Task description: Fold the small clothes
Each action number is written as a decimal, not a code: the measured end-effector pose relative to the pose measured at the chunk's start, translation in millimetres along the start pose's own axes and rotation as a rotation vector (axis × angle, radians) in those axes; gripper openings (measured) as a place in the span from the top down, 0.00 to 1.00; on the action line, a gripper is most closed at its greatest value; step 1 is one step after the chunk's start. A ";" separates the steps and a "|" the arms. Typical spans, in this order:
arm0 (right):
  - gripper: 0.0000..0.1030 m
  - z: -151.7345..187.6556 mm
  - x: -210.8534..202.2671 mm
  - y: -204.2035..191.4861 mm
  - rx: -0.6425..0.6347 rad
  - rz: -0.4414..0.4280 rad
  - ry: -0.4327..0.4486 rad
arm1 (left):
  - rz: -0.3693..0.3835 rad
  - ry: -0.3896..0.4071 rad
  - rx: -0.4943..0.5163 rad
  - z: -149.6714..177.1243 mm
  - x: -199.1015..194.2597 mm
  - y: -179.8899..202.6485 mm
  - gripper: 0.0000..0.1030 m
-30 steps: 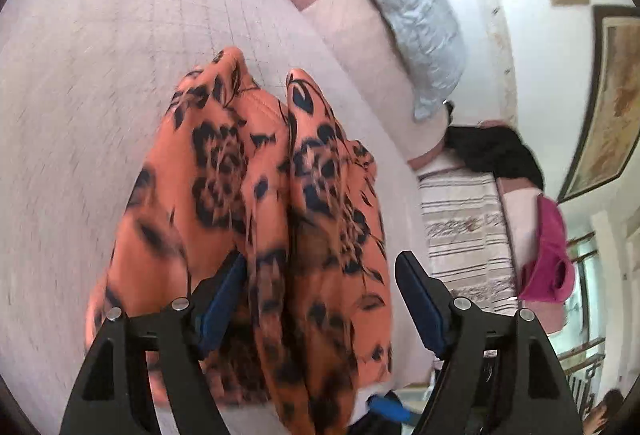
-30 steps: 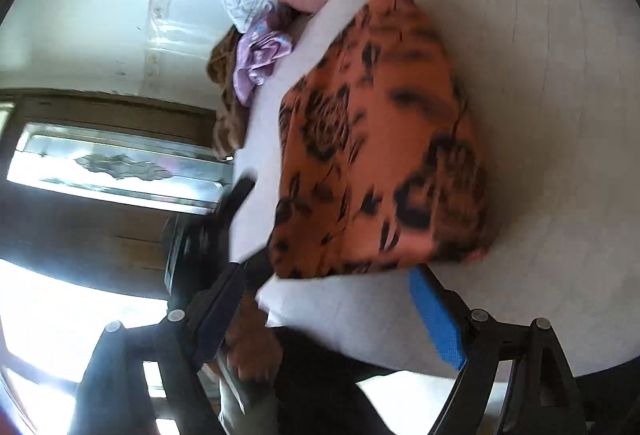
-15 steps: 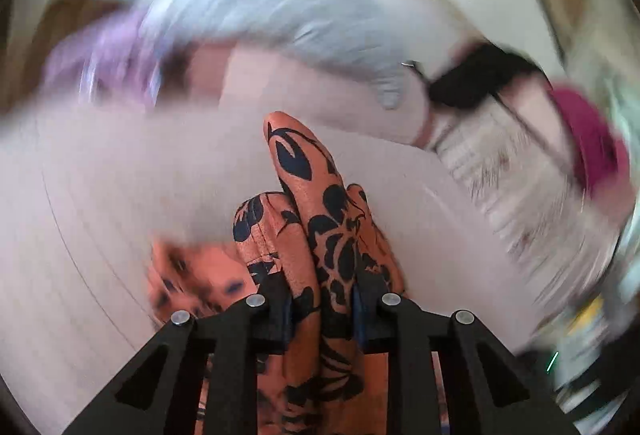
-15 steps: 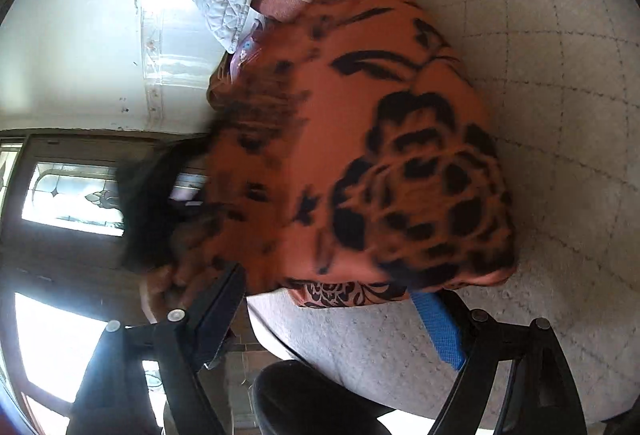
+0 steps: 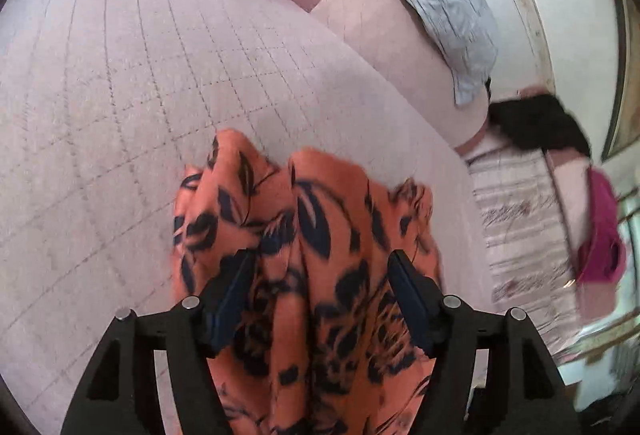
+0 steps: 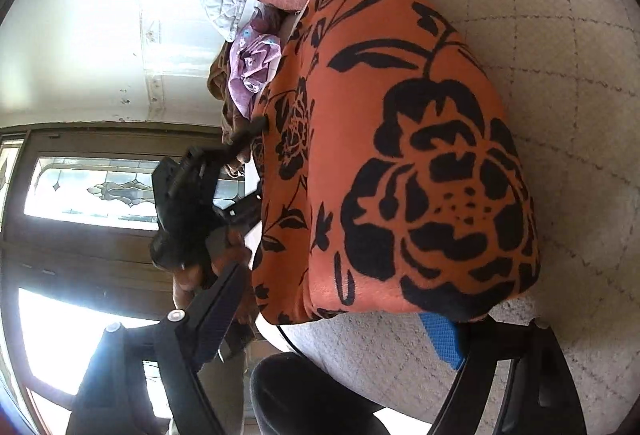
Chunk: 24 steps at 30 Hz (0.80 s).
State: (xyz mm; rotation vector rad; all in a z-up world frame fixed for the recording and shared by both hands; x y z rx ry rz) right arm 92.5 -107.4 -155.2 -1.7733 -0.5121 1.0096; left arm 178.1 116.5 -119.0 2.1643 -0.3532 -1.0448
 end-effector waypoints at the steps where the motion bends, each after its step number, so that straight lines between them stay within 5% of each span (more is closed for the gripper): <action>1: 0.17 0.7 -0.7 1.0 -0.003 0.000 0.000 | 0.019 0.005 -0.010 -3.9 5.0 4.1 0.56; 2: 0.17 -0.5 -8.8 1.3 -0.003 -0.002 -0.002 | 0.030 0.003 -0.010 -8.9 3.9 2.0 0.88; 11: 0.17 1.2 -12.9 -17.2 -0.006 -0.028 -0.002 | 0.072 0.134 0.301 -38.6 -40.1 57.2 0.89; 17: 0.16 12.0 -3.6 -32.3 -0.021 -0.060 -0.035 | -0.116 0.010 0.188 -26.5 12.3 -16.2 0.89; 20: 0.16 18.6 -2.9 -29.0 -0.034 -0.045 -0.054 | -0.068 0.038 0.143 -35.6 8.2 -17.4 0.89; 24: 0.16 19.0 -4.6 -25.0 -0.030 -0.038 -0.052 | -0.044 0.084 0.287 -47.1 -4.3 18.6 0.90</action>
Point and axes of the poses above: each gripper's, at about its wrist camera, not at the fingertips, and x roughly the way its jaws point, y to its right, z to its underside, the point moved 5 cm from there along x, roughly the way its jaws point, and after that the axes turned 14 degrees about y, right-handed, at the moved point
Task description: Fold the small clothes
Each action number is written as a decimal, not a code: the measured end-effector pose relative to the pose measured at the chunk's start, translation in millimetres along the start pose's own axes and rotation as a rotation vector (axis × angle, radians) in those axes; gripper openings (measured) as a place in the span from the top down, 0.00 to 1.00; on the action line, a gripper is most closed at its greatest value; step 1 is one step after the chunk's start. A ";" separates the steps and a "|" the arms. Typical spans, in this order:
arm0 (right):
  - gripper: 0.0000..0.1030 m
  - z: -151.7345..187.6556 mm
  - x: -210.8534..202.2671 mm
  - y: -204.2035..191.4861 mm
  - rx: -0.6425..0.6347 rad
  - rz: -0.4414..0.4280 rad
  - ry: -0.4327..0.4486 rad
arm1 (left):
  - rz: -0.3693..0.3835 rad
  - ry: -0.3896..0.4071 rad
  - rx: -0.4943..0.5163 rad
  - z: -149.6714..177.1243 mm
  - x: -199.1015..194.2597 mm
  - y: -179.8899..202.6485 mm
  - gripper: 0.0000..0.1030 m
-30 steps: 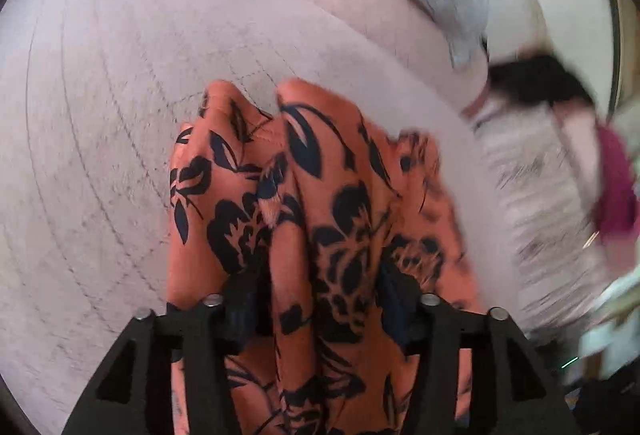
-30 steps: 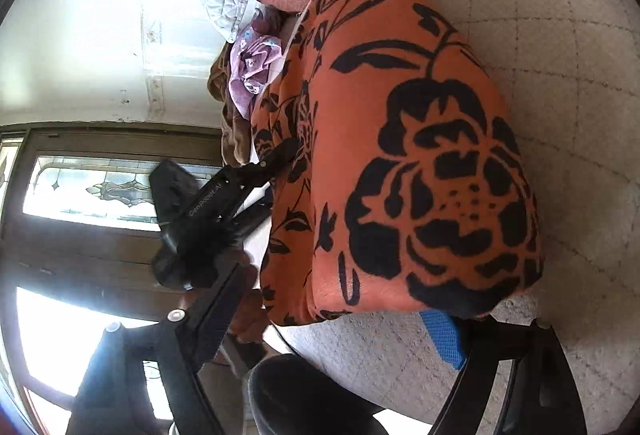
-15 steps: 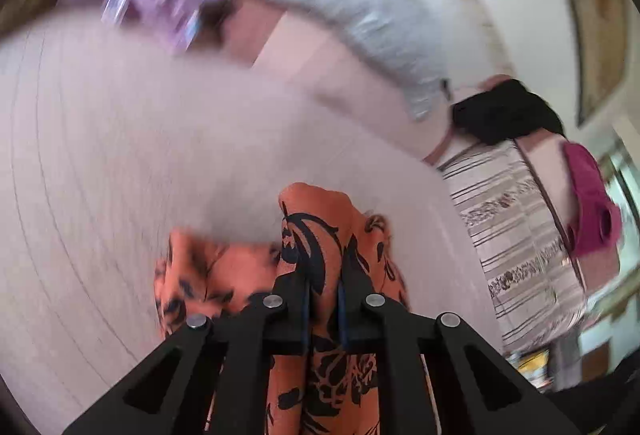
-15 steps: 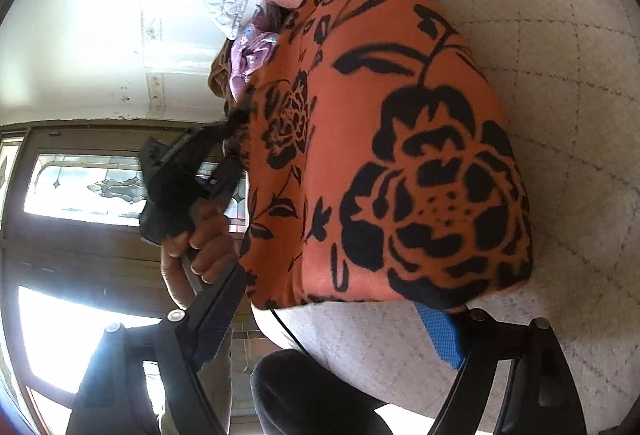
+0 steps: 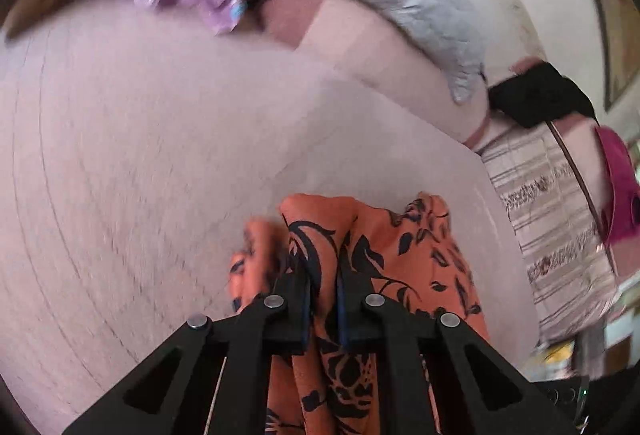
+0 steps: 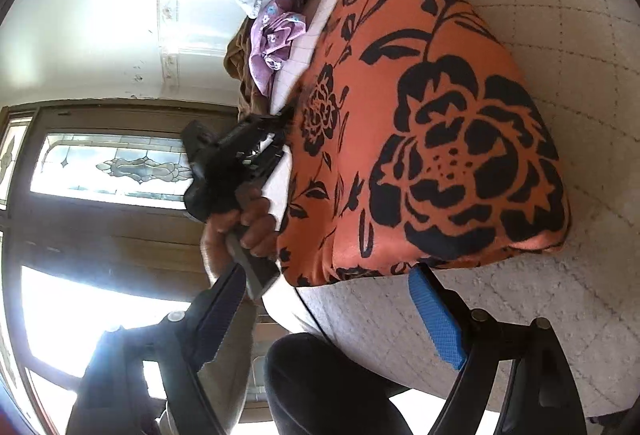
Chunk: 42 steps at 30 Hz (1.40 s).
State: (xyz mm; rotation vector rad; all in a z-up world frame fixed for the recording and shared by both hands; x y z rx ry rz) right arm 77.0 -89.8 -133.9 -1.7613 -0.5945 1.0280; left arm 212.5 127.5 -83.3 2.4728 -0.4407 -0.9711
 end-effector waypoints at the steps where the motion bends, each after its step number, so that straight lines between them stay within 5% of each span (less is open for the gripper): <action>1: 0.16 0.0 1.9 -0.8 0.006 -0.003 -0.001 | 0.006 0.009 0.008 -1.7 0.9 0.5 0.90; 6: 0.16 9.3 8.9 -1.3 -0.020 -0.019 -0.036 | -0.082 -0.108 -0.015 15.0 34.5 -36.6 0.88; 9: 0.16 14.1 11.2 -2.5 -0.040 -0.009 -0.047 | -0.069 -0.075 -0.052 11.9 24.6 -35.5 0.84; 11: 0.16 14.8 7.8 -5.2 -0.067 -0.013 -0.047 | -0.103 -0.076 -0.059 10.2 14.5 -35.5 0.68; 17: 0.16 15.6 -7.0 -9.2 -0.114 -0.026 -0.036 | -0.080 0.050 -0.059 13.8 -61.3 -7.9 0.64; 20: 0.16 18.5 -27.3 -5.0 -0.147 -0.028 -0.024 | -0.048 0.051 -0.005 46.6 -88.3 22.0 0.60; 25: 0.16 14.7 -52.8 12.5 -0.136 0.003 0.010 | -0.199 -0.085 -0.068 114.3 -63.9 -8.5 0.71; 28: 0.16 8.2 -70.0 16.0 -0.130 0.010 0.043 | -0.168 -0.045 -0.146 111.7 -71.9 -16.8 0.71; 34: 0.16 -19.0 -91.0 26.4 -0.089 -0.001 0.109 | -0.207 0.016 -0.064 95.4 -95.1 17.1 0.74; 36: 0.16 -35.2 -93.8 33.0 -0.048 -0.010 0.138 | -0.165 0.044 -0.052 88.1 -99.8 35.0 0.74; 42: 0.16 -86.8 -52.3 46.4 -0.004 0.008 0.102 | -0.149 0.020 0.035 77.8 -58.1 63.3 0.67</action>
Point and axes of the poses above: each gripper's, at about its wrist camera, not at the fingertips, and x roughly the way its jaws point, y to its right, z to its underside, the point moved 5 cm from there along x, roughly the way its jaws point, and after that the axes turned 14 degrees about y, right-handed, at the moved point
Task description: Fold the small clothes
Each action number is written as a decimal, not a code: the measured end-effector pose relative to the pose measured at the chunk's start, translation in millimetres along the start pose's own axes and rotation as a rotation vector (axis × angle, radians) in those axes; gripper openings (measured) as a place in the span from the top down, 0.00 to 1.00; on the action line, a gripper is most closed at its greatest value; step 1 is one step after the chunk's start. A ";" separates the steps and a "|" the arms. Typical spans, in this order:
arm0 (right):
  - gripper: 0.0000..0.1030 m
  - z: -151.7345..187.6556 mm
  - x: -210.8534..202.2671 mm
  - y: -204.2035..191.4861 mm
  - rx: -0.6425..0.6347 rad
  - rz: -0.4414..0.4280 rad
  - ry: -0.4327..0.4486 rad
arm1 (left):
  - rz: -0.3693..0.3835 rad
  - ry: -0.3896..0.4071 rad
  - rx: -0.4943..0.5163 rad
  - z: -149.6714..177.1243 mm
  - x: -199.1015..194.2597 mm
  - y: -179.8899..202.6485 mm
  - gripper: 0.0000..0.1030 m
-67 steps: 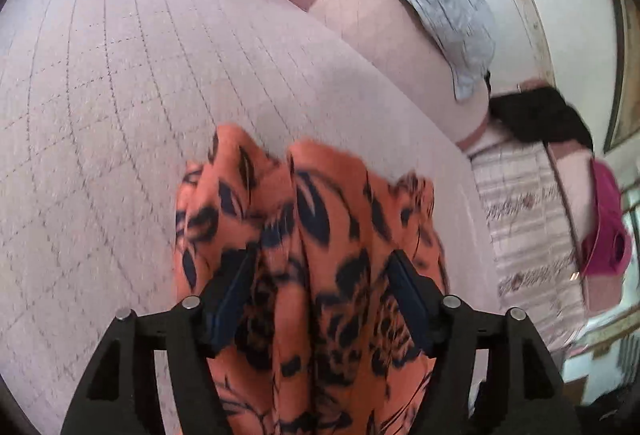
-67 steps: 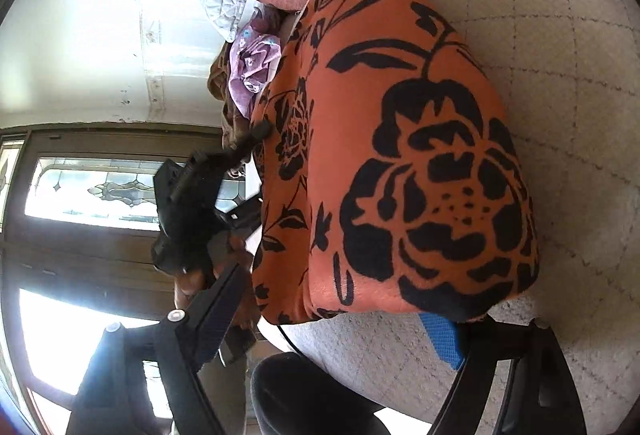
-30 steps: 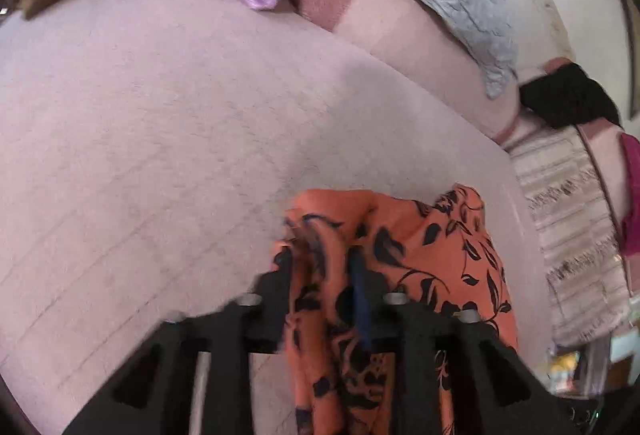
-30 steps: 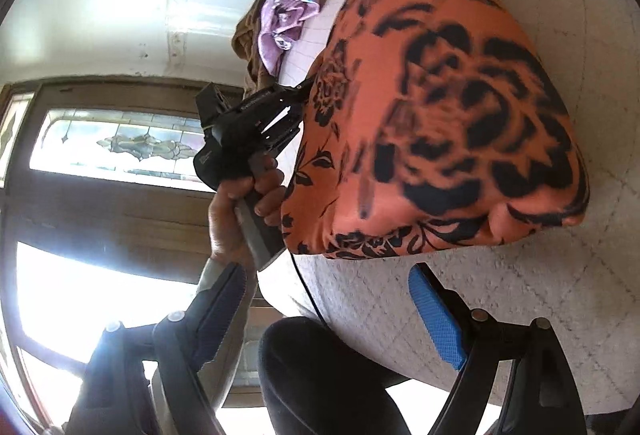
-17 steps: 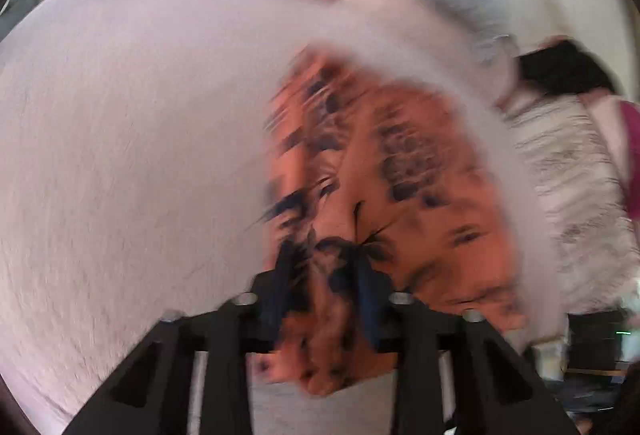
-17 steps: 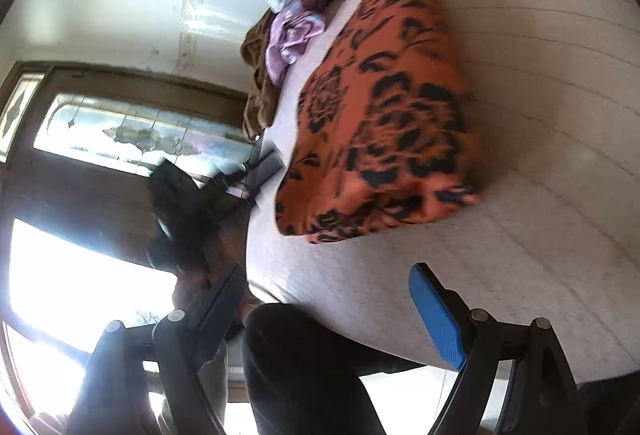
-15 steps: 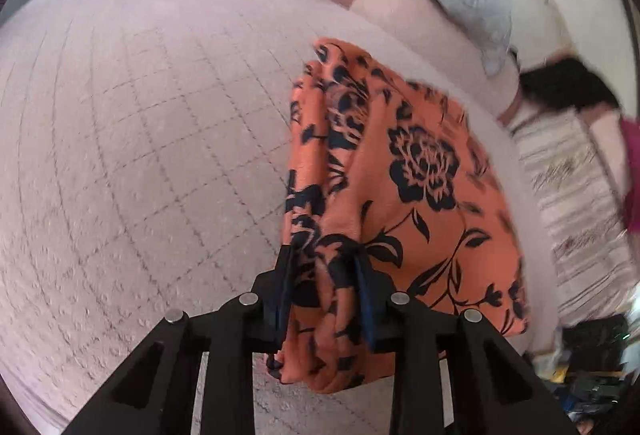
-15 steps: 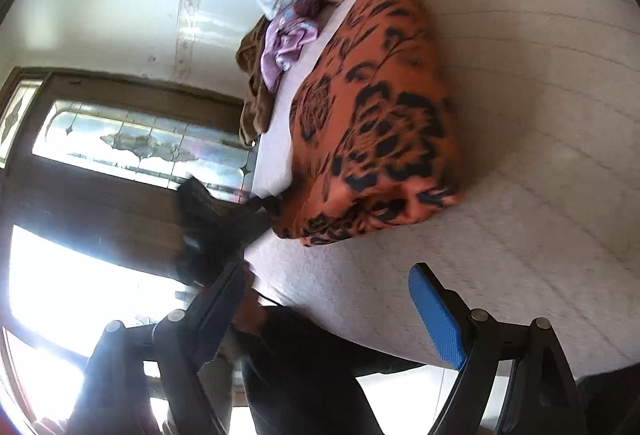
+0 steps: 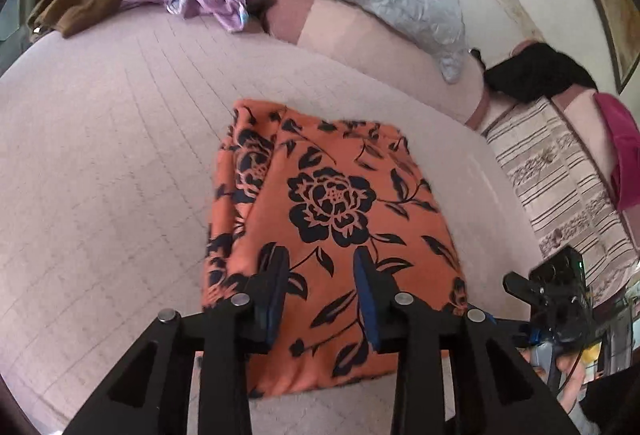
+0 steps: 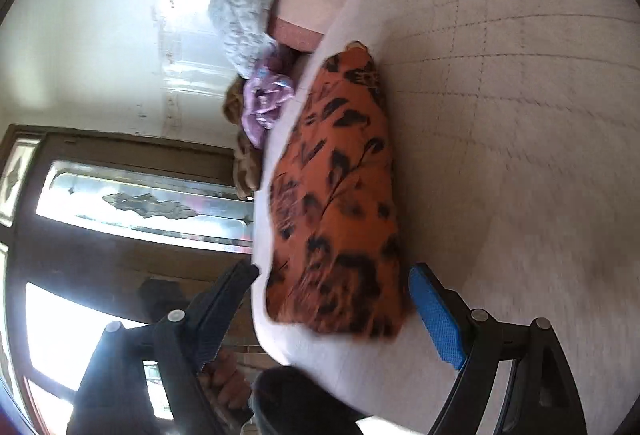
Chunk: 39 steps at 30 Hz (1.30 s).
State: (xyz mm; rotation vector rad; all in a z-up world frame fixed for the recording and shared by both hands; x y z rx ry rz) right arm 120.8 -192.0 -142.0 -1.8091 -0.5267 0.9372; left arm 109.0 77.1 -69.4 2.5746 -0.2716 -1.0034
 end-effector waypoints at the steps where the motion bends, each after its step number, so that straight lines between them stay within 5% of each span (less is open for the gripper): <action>1: 0.16 -0.5 10.7 -1.6 0.011 -0.006 -0.019 | -0.026 -0.018 0.008 5.0 4.6 -5.6 0.67; 4: 0.20 8.3 40.4 4.4 0.058 -0.013 -0.103 | -0.070 -0.050 -0.015 16.9 24.3 -19.6 0.73; 5: 0.31 10.7 43.5 4.2 0.041 -0.002 -0.112 | -0.067 -0.041 -0.033 16.2 23.1 -22.5 0.75; 6: 0.45 14.9 48.5 2.2 -0.006 0.041 -0.125 | -0.065 -0.041 -0.049 15.6 21.7 -25.1 0.77; 8: 0.54 24.8 52.2 -4.6 -0.133 0.144 -0.142 | -0.064 -0.044 -0.056 16.8 19.1 -30.4 0.83; 10: 0.57 36.7 52.8 -13.9 -0.310 0.254 -0.148 | -0.060 -0.052 -0.066 17.0 16.8 -35.0 0.85; 12: 0.59 41.3 55.7 -11.1 -0.352 0.285 -0.156 | -0.066 -0.049 -0.083 10.7 9.6 -34.3 0.85; 14: 0.53 37.2 53.3 -8.7 -0.308 0.262 -0.153 | -0.067 -0.007 -0.049 -0.5 -0.6 -26.1 0.76; 15: 0.42 35.1 49.9 -10.9 -0.292 0.238 -0.145 | -0.049 0.025 -0.012 -9.1 -5.2 -17.6 0.70; 17: 0.27 31.3 42.6 -17.2 -0.266 0.180 -0.142 | -0.025 0.061 0.022 -21.8 -6.0 -6.3 0.39; 18: 0.27 26.8 38.2 -22.4 -0.257 0.148 -0.129 | -0.020 0.071 0.028 -28.1 -2.7 -3.8 0.36; 23: 0.26 -5.0 32.2 -26.0 -0.209 0.103 -0.048 | -0.032 -0.025 -0.038 -29.8 40.8 -25.5 0.38; 24: 0.26 -13.1 38.3 -22.6 -0.180 0.098 -0.042 | -0.062 -0.052 -0.052 -26.6 50.2 -33.2 0.45; 25: 0.26 -17.0 43.8 -20.8 -0.162 0.094 -0.047 | -0.097 -0.088 -0.082 -21.2 59.8 -43.7 0.66; 27: 0.26 -23.1 60.3 -14.6 -0.133 0.103 -0.066 | -0.040 -0.085 -0.208 -12.6 65.3 -62.2 0.67; 28: 0.29 -24.5 67.0 -11.8 -0.122 0.110 -0.086 | -0.029 -0.077 -0.235 -11.7 63.7 -66.3 0.70; 30: 0.50 -17.1 82.4 -11.5 -0.223 0.192 -0.132 | -0.031 -0.073 -0.217 -11.5 60.2 -66.4 0.72; 32: 0.51 -10.3 86.8 -18.1 -0.342 0.270 -0.131 | -0.026 -0.073 -0.214 -11.6 58.8 -67.2 0.72; 35: 0.50 -9.6 84.4 -33.3 -0.416 0.307 -0.116 | -0.029 -0.058 -0.211 -19.5 49.4 -63.6 0.71; 39: 0.28 -23.9 72.0 -40.5 -0.331 0.209 -0.083 | 0.022 0.020 -0.168 -38.9 35.0 -50.8 0.64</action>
Point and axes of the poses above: each gripper's, at about its wrist camera, not at the fingertips, and x roughly the way its jaws point, y to its right, z to its underside, the point moved 5 cm from there along x, roughly the way its jaws point, and after that the axes turned 14 degrees about y, right-handed, at the moved point
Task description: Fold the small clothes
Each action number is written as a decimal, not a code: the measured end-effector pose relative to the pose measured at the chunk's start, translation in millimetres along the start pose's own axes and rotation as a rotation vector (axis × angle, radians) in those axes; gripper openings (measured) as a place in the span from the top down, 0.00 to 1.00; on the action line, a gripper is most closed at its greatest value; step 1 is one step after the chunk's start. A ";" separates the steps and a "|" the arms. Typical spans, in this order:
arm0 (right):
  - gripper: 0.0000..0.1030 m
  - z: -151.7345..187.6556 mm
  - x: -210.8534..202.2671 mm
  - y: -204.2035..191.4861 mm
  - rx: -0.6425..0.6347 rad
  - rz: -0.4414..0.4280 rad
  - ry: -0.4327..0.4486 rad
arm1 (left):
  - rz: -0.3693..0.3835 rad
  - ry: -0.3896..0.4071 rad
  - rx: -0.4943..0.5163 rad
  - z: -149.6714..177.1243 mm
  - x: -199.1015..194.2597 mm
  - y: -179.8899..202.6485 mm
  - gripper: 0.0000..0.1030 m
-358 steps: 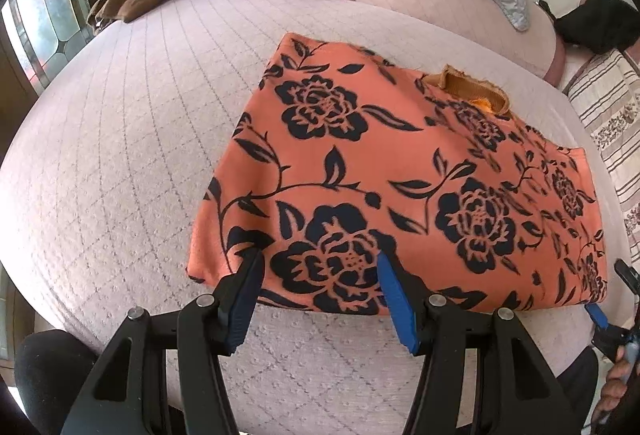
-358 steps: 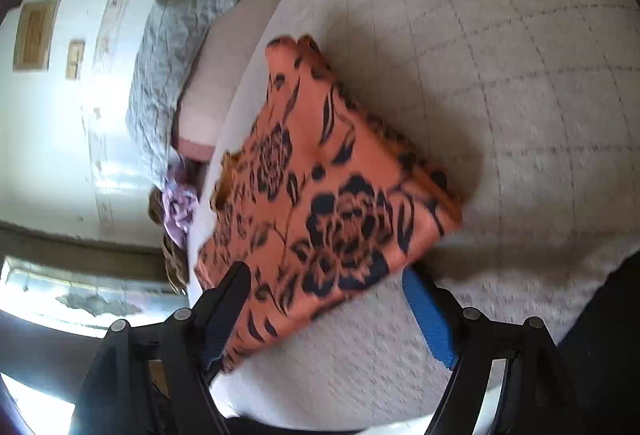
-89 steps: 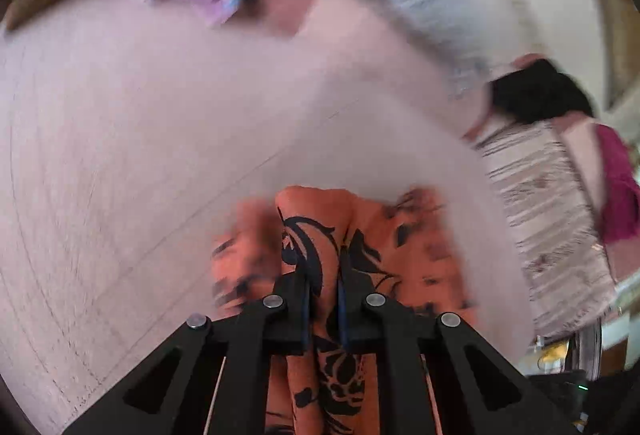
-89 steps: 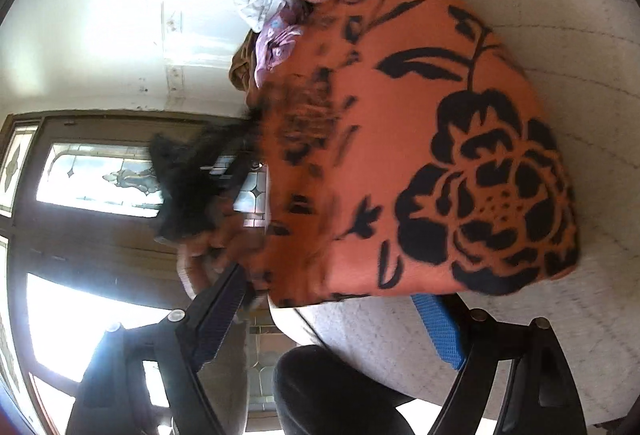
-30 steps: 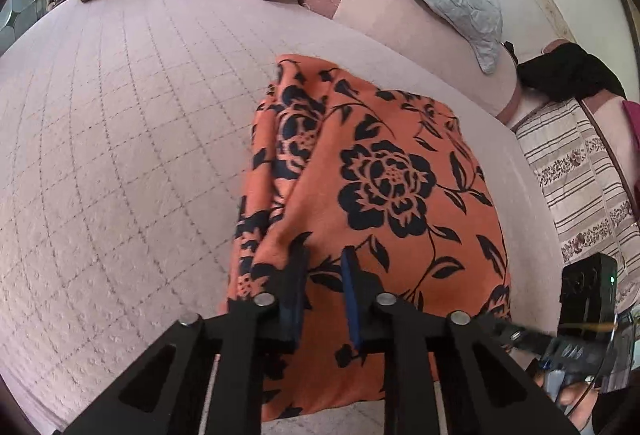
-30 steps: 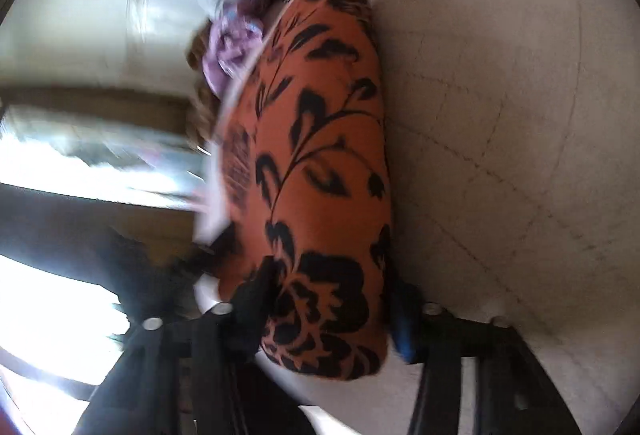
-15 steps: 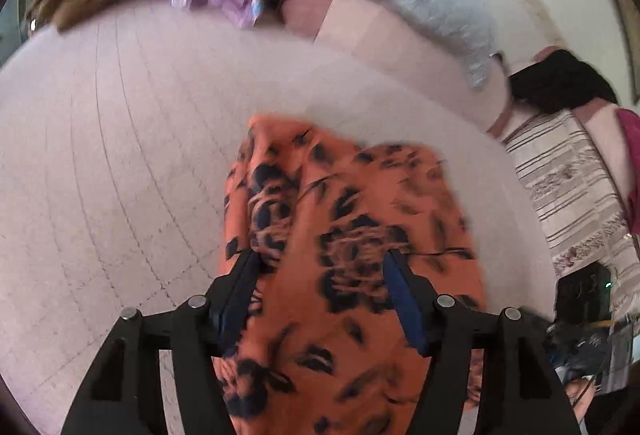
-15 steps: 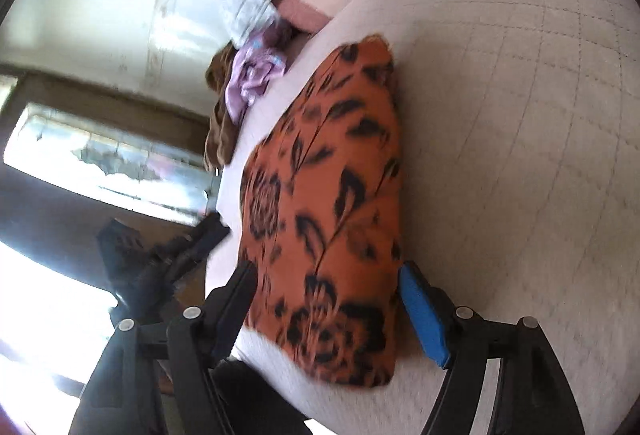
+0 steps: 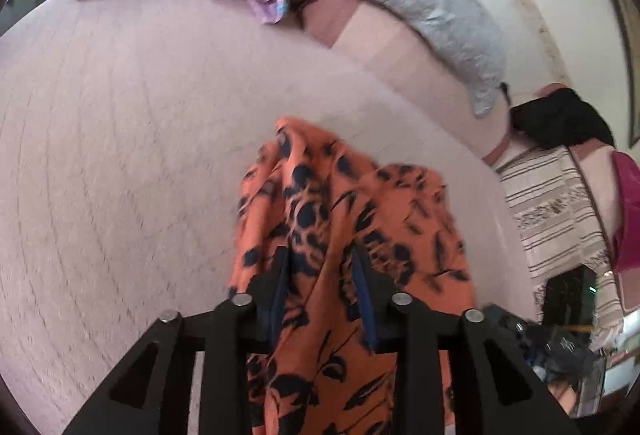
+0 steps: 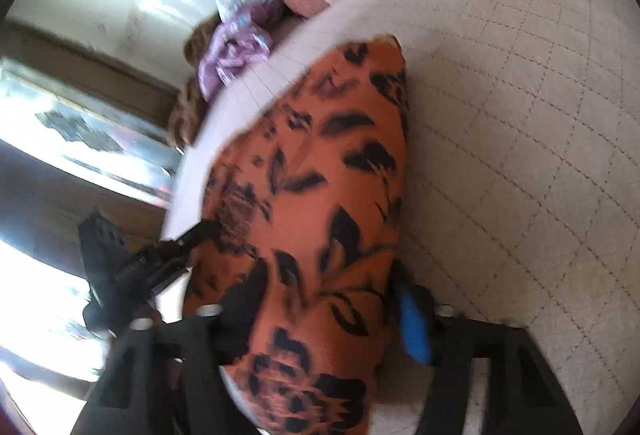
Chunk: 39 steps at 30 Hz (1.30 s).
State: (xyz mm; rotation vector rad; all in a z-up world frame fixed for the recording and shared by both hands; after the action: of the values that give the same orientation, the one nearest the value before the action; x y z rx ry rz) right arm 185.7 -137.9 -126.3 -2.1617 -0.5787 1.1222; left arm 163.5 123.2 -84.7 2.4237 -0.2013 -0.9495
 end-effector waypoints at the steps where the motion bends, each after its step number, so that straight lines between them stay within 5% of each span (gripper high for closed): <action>1: 0.28 -2.7 -2.6 3.3 0.012 -0.004 0.012 | -0.002 0.004 -0.003 -3.2 2.0 -2.7 0.63; 5: 0.28 -17.2 9.2 16.7 0.117 -0.035 0.020 | -0.065 -0.098 -0.087 8.2 36.2 -34.3 0.69; 7: 0.38 -17.9 36.9 24.2 0.161 -0.008 -0.034 | -0.054 -0.088 -0.111 7.3 35.2 -39.9 0.70; 8: 0.49 -16.2 48.8 23.0 0.135 0.039 -0.065 | -0.060 -0.085 -0.104 6.8 33.2 -39.7 0.70; 11: 0.57 -16.8 45.1 4.9 -0.011 0.105 -0.044 | -0.072 -0.078 -0.071 7.7 30.4 -38.0 0.70; 15: 0.52 -16.0 39.1 1.5 -0.040 0.142 -0.017 | -0.100 -0.063 -0.050 9.3 28.0 -24.1 0.70; 18: 0.37 -11.0 25.0 6.6 0.027 0.080 -0.010 | -0.126 -0.044 0.018 13.7 17.0 -9.8 0.70; 20: 0.36 -2.5 10.5 1.9 0.013 0.051 0.000 | -0.145 -0.026 0.051 15.0 7.8 -3.4 0.70; 29: 0.37 53.2 -20.9 2.2 0.012 0.011 -0.040 | -0.223 0.063 0.157 30.0 -34.0 22.7 0.54; 32: 0.52 64.2 -12.1 0.4 -0.041 0.063 -0.066 | -0.240 0.072 0.186 35.7 -44.8 27.0 0.52; 39: 0.51 67.2 -14.4 -1.4 -0.072 0.105 -0.041 | -0.245 0.066 0.197 48.6 -49.8 25.3 0.47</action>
State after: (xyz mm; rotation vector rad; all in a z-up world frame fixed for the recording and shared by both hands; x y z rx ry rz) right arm 121.7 -124.0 -146.9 -2.2586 -0.5363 1.2208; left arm 95.3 97.1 -72.1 2.7030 0.0292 -0.9917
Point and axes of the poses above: each gripper's, at about its wrist camera, not at the fingertips, and x roughly the way its jaws point, y to its right, z to its underside, the point moved 5 cm from there along x, roughly the way its jaws point, and after that the axes turned 14 degrees about y, right-handed, at the moved point
